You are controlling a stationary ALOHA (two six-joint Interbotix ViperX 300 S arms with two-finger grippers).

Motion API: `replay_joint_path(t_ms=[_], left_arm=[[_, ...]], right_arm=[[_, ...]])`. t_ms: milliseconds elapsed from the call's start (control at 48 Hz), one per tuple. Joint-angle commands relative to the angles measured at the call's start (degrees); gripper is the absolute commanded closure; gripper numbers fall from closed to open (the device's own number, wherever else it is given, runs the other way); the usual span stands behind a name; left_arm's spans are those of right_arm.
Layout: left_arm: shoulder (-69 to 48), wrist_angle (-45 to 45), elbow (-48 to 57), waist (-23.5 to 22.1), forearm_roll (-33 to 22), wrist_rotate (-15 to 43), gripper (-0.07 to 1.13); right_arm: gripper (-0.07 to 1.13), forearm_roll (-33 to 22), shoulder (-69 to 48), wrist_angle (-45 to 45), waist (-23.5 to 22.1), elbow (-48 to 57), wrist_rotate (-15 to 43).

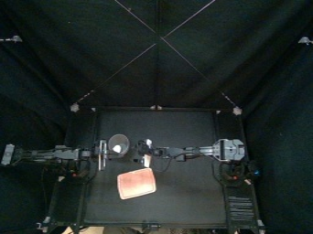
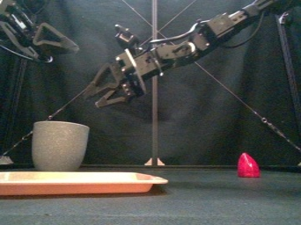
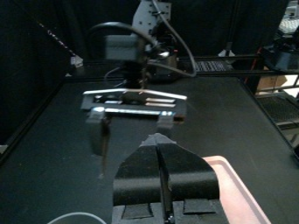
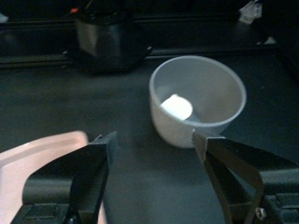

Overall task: Pick the onion then place it in the grey bowl
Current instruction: Drop onion in the grey bowl and return to neutral

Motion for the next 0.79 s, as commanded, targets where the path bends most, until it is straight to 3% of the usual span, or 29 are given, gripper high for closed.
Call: replay_joint_path(t_ms=[21, 438, 792], left_arm=[[0.2, -0.5, -0.8, 0.1, 0.2, -0.1, 1.01], [0.2, -0.6, 0.0, 0.2, 0.0, -0.1, 1.01], [0.0, -0.6, 0.0, 0.4, 0.1, -0.1, 1.01]], right_arm=[[0.06, 1.7, -5.9, -0.9, 0.8, 3.9, 0.0], [0.06, 6.1, -18.1, -4.0, 3.8, 18.9, 0.0], [0.06, 9.5, -28.4, -9.3, 3.5, 29.0, -0.1]])
